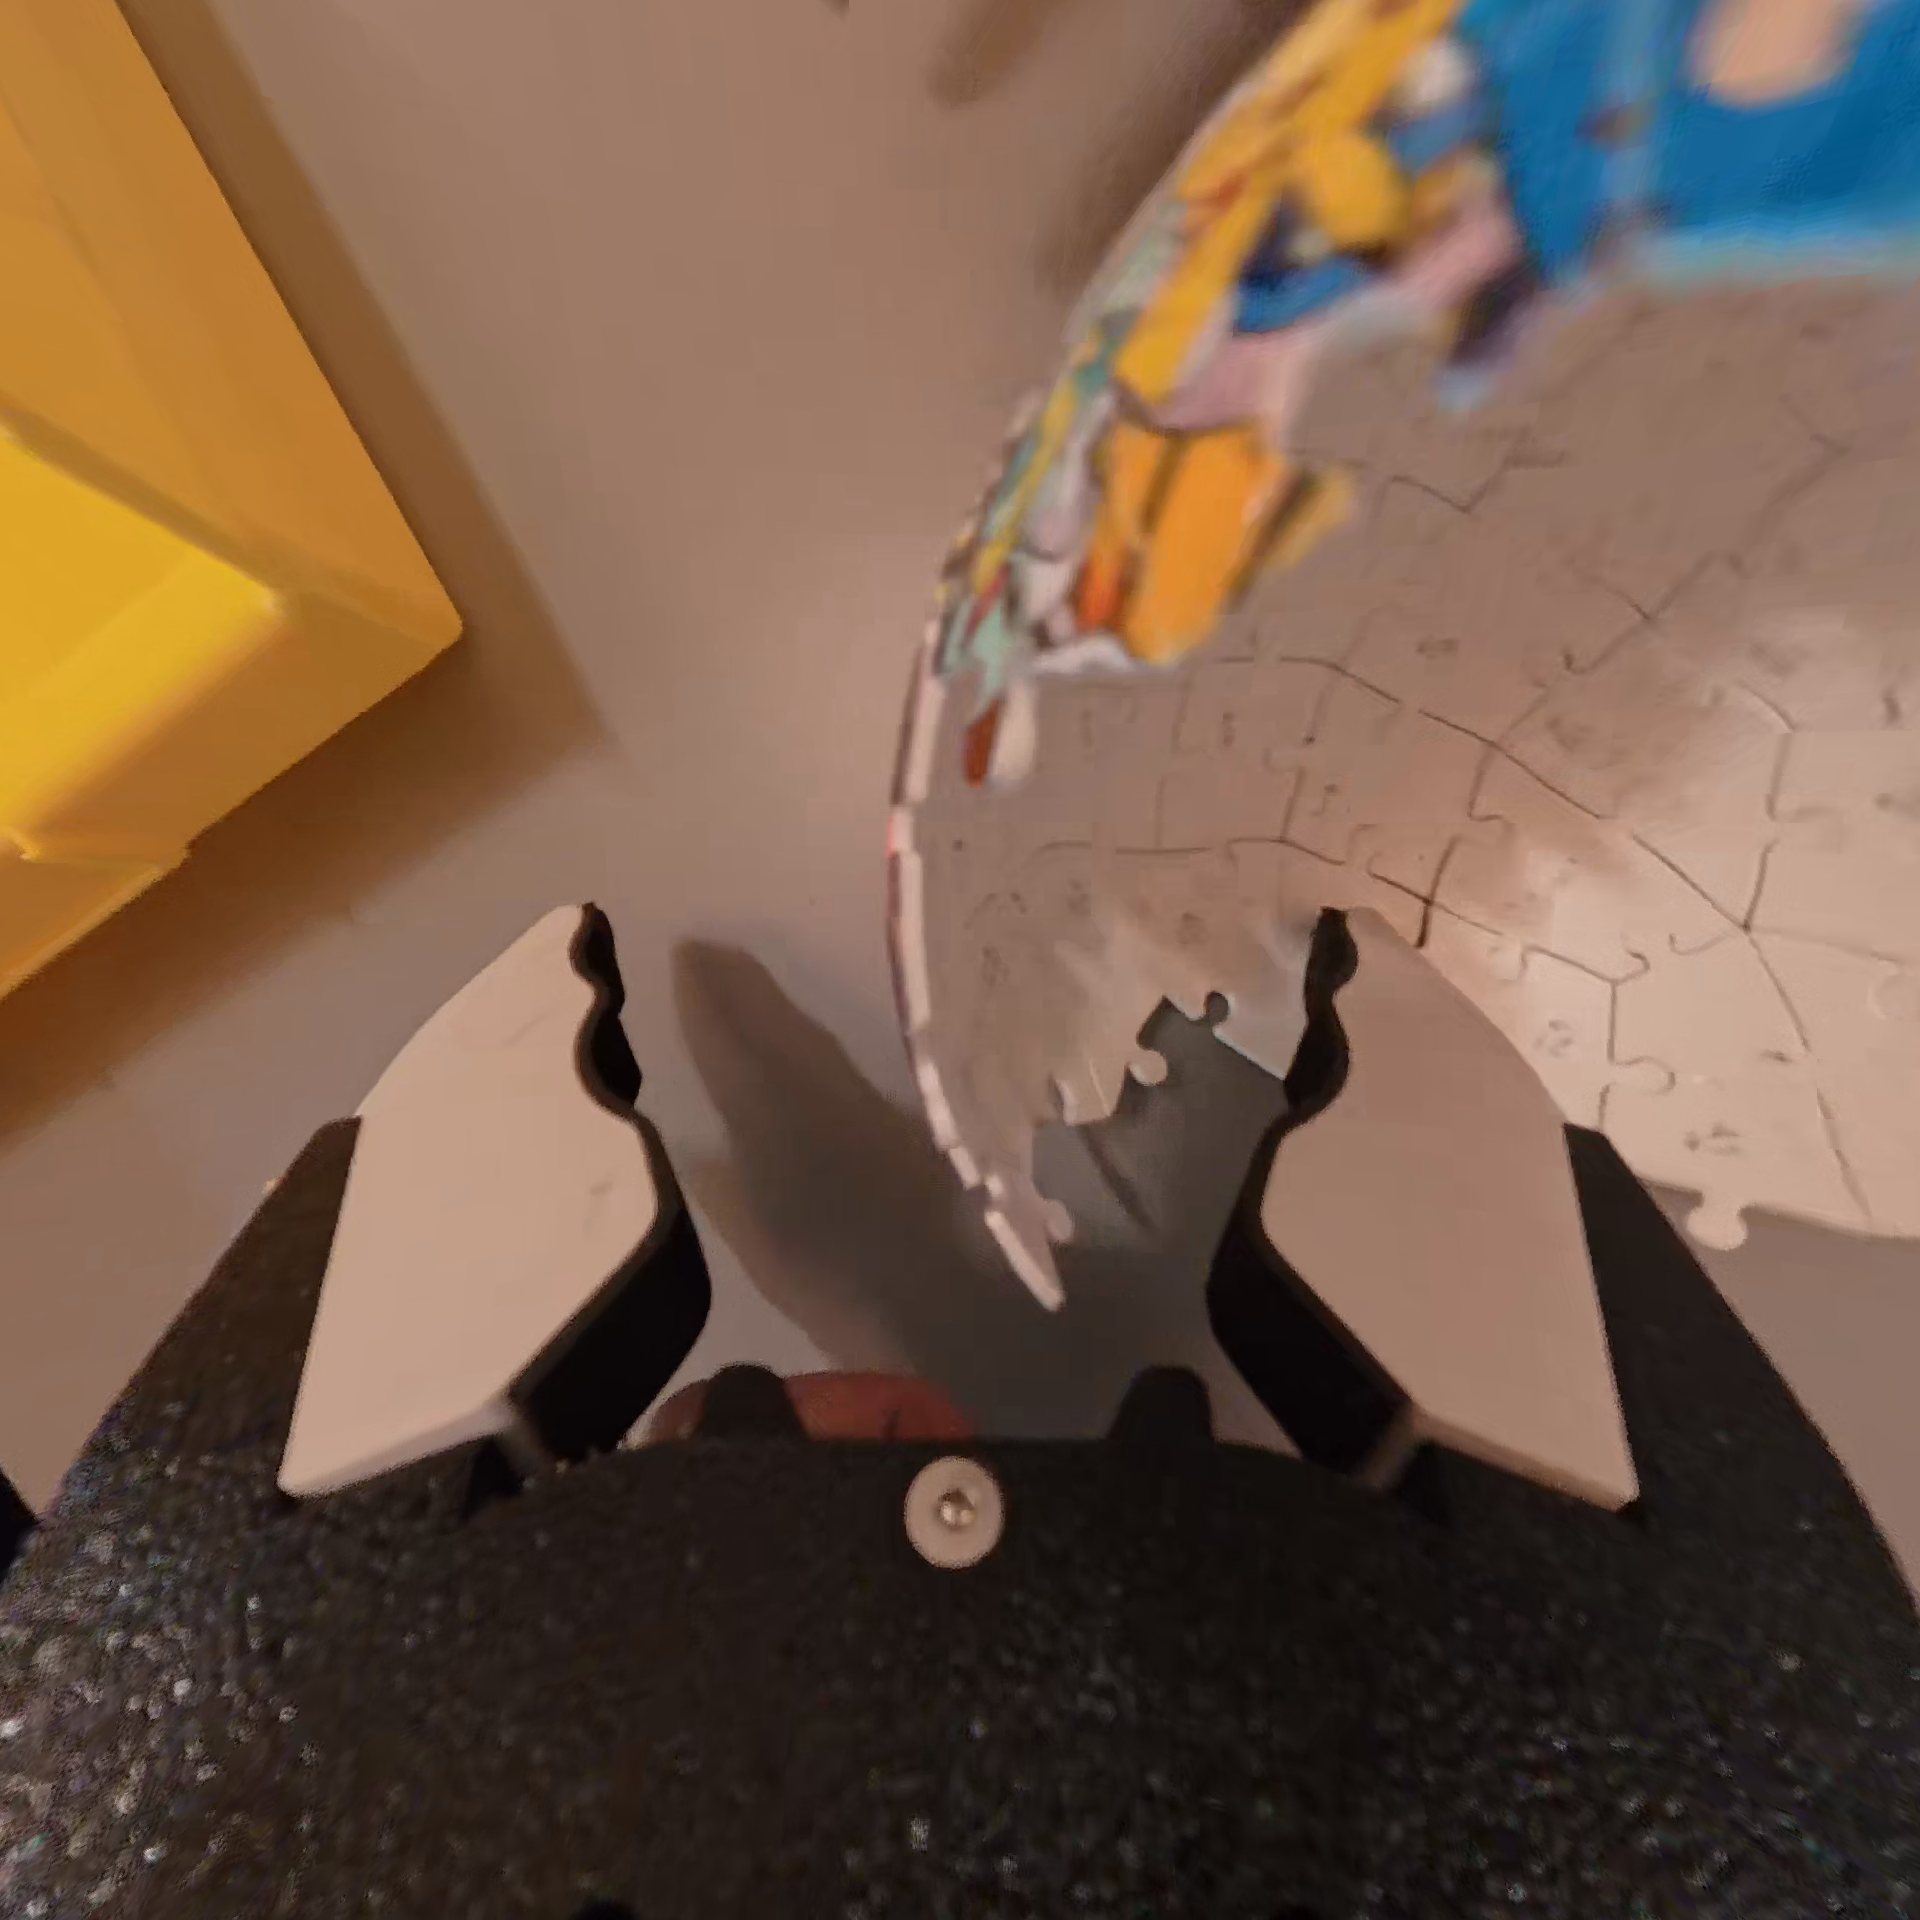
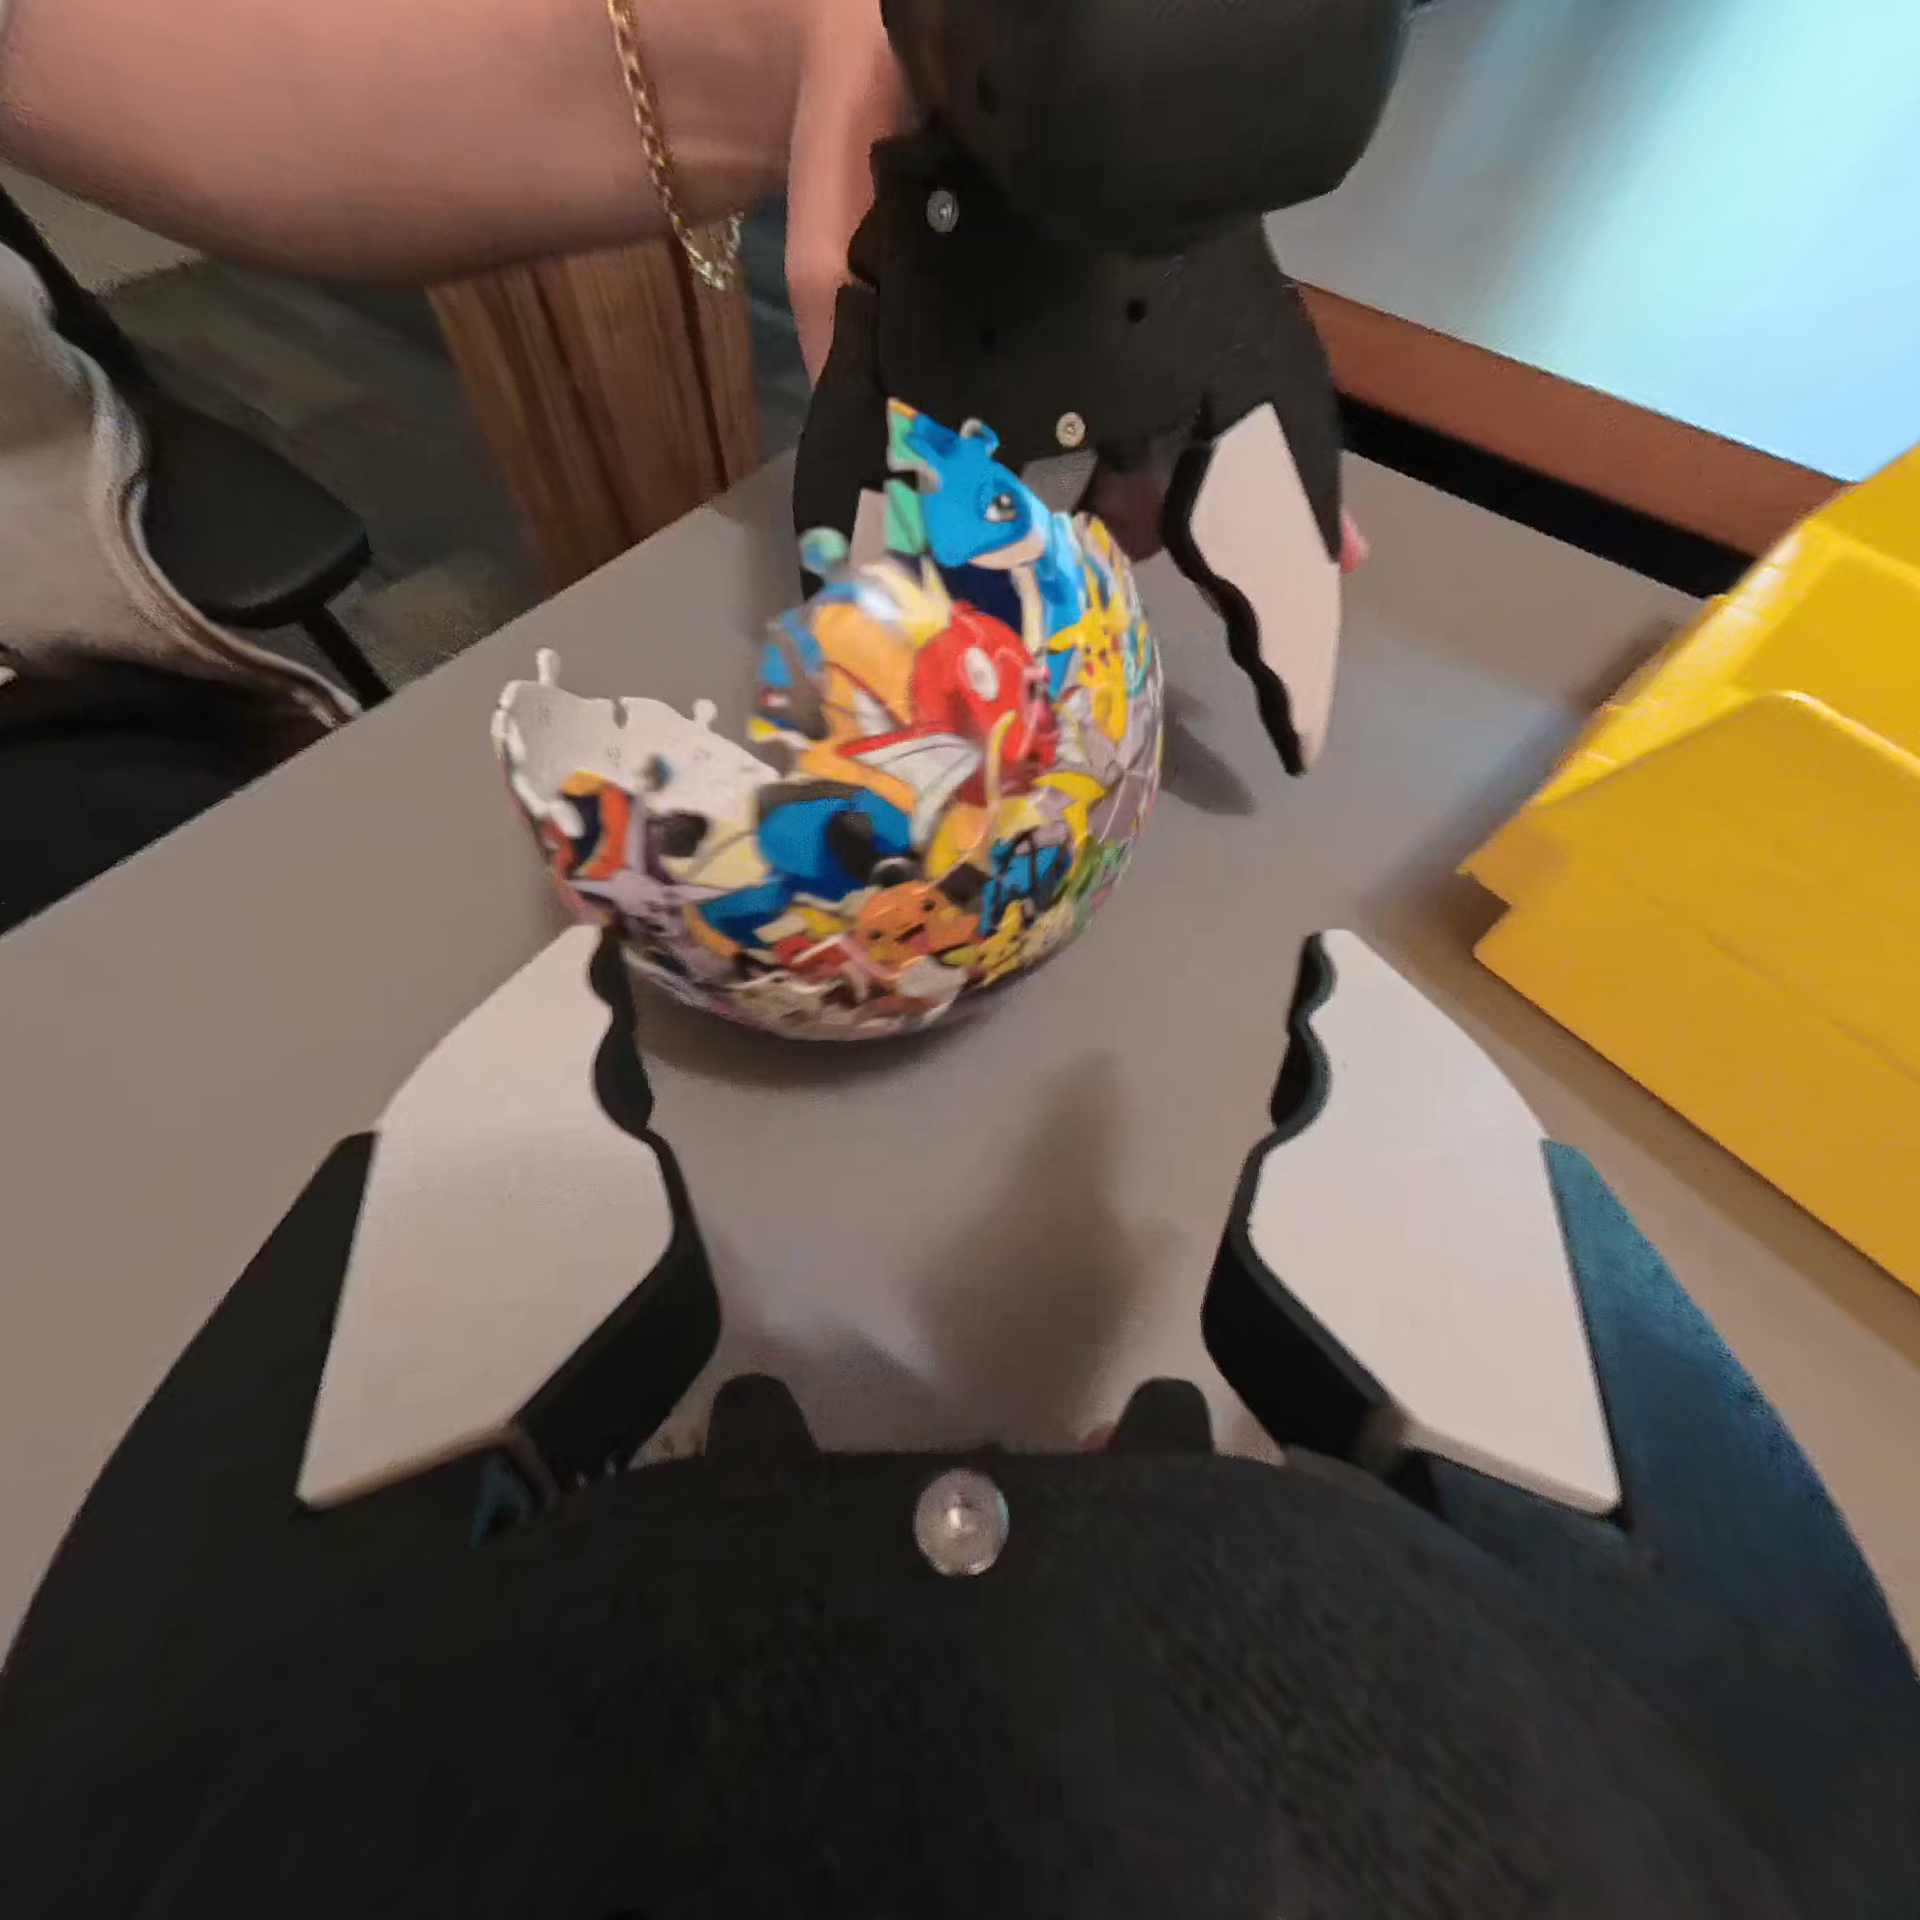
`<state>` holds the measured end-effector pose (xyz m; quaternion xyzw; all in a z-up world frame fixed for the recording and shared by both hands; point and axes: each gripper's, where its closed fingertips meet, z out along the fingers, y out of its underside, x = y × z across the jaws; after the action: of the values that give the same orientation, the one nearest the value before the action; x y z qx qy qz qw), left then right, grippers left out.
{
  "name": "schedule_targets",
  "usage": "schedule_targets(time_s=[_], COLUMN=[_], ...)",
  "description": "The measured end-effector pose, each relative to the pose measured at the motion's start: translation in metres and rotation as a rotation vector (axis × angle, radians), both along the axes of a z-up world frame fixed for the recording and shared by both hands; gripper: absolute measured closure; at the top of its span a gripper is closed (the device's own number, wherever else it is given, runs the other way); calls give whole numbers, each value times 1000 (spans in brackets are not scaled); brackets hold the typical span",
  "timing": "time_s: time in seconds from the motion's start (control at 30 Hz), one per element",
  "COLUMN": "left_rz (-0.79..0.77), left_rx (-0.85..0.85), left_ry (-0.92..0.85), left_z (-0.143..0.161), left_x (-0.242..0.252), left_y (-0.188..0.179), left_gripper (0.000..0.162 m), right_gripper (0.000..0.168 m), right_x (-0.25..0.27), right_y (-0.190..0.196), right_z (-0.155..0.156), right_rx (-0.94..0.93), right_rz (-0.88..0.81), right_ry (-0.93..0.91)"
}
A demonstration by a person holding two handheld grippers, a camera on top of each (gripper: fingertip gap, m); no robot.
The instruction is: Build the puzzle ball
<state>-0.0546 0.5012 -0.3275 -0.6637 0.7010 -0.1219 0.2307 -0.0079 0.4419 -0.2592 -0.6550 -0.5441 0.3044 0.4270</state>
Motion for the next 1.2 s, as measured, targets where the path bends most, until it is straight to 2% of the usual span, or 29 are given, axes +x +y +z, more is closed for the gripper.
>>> schedule_targets(time_s=[0.03,0.13,0.27,0.57,0.9,1.2], left_rz=[0,29,83,233,294,331], left_rx=[7,18,5,-72,-96,-75], left_ry=[-1,-13,-30,-9,-74,-64], left_z=[0,2,2,-2,1,2], left_x=[1,0,-3,-16,-37,-74], left_y=[0,1,-3,-5,-12,-21], left_gripper=[40,41,49,47,46,50], right_gripper=[43,54,44,47,47,47], right_x=[-8,-25,-33,-46,-58,-68], right_y=[-1,-17,-18,-27,-36,-37], right_z=[-1,-5,-21,-16,-17,-24], right_rx=[-30,-62,31,140,325,368], right_rz=[21,101,24,-20,-24,-3], right_ry=[19,41,-77,-221,-498,-582])
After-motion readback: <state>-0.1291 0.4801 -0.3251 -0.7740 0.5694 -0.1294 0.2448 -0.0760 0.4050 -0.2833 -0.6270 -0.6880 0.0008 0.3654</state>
